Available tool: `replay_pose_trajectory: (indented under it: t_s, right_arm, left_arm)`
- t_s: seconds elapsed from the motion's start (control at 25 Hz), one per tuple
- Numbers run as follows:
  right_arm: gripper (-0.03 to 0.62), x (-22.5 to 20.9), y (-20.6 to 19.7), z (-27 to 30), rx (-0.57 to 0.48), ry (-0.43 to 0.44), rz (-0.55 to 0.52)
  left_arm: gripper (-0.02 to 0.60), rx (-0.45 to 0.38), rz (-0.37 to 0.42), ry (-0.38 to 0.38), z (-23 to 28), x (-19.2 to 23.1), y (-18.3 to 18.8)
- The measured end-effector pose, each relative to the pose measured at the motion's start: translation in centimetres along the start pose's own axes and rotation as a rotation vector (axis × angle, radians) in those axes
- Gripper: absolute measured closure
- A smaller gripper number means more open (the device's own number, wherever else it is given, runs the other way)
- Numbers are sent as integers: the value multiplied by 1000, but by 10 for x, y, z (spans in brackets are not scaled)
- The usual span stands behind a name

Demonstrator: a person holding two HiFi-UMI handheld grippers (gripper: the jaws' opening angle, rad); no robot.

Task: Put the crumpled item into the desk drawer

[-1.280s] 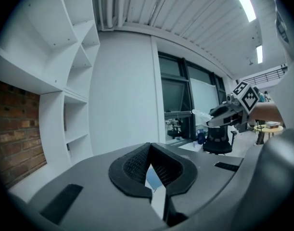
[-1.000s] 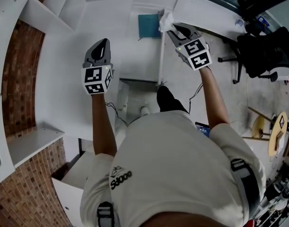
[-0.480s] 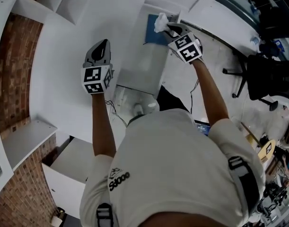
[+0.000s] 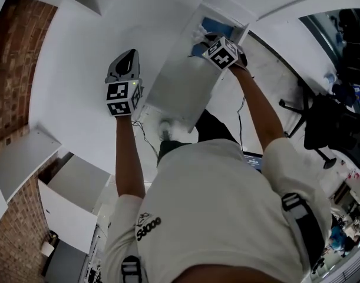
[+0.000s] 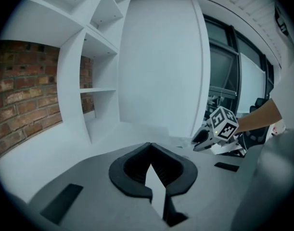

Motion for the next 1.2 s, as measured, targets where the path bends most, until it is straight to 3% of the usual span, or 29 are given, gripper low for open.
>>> replay_pose_trajectory:
  t_s: [0.28, 0.56, 0.92, 1.2]
  right_arm:
    - [503, -6, -17, 71, 137, 53, -115]
    - [494, -4, -31, 105, 179, 78, -155]
    - [454, 2, -49, 128, 206, 83, -113]
    - [393, -1, -45, 103, 172, 91, -42]
  left_arm:
    - [566, 63, 6, 22, 18, 1, -15]
    - [566, 98, -22, 52, 19, -2, -30]
    - [566, 115, -28, 51, 13, -3, -44]
    - [566, 93, -44, 44, 4, -10, -43]
Point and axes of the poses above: the fingertips, and each gripper's own axes: z forward along the fingers, x to its left, y out of its top, the point moved 4 cm from there along -z, backward along the fingers, and after that the axes turned 12 degrees about z, right-handed, at the moved point
